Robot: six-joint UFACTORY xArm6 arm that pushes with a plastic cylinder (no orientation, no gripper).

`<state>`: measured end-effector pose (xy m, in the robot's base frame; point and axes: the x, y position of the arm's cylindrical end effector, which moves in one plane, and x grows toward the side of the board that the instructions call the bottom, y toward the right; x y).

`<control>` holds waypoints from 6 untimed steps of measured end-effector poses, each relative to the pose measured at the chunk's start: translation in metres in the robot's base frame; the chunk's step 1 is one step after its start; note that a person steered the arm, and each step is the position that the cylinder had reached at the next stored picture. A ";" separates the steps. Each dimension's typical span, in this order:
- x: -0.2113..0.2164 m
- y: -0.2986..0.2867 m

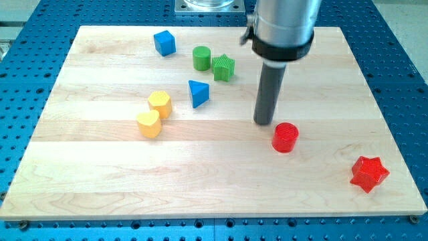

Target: Place the red circle below the red star

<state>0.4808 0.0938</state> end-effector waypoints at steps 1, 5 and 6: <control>0.013 0.019; 0.080 0.046; 0.125 0.079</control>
